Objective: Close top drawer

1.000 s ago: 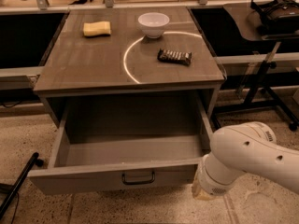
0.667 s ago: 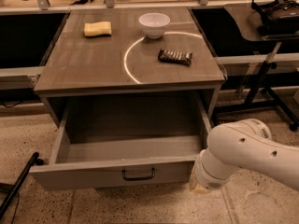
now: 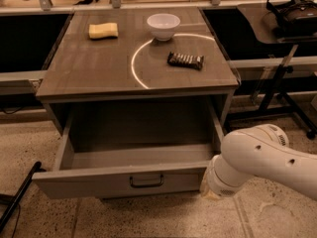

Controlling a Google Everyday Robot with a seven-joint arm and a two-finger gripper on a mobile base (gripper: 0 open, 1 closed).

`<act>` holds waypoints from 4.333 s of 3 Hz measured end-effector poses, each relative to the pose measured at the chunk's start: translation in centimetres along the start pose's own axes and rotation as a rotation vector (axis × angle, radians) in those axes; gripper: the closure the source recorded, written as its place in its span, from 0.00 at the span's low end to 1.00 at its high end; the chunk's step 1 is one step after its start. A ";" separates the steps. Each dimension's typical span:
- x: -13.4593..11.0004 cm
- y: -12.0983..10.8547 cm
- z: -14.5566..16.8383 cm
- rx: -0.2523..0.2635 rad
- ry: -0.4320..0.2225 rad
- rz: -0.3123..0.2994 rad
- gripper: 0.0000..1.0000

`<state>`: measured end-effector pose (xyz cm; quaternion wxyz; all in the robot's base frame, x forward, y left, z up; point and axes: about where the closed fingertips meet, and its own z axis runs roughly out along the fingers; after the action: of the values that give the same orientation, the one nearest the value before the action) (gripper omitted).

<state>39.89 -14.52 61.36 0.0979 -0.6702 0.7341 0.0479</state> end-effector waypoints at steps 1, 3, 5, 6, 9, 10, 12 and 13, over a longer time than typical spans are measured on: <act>-0.3 -2.7 -0.3 0.057 -0.002 -0.016 1.00; -0.5 -6.2 -0.5 0.115 -0.011 -0.026 1.00; -0.9 -10.3 -0.6 0.174 -0.025 -0.034 1.00; -1.0 -11.3 -0.6 0.190 -0.033 -0.036 1.00; -2.2 -18.4 0.3 0.267 -0.166 -0.026 1.00; -2.4 -19.2 0.5 0.273 -0.191 -0.017 1.00; -2.1 -20.0 0.3 0.285 -0.219 -0.002 1.00; -1.7 -19.0 -0.7 0.279 -0.234 -0.014 1.00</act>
Offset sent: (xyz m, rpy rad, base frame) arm 0.1216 -0.0023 0.0203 0.0059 -0.2330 0.0052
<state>58.87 -14.81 63.55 0.2749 -0.6452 0.7125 0.0224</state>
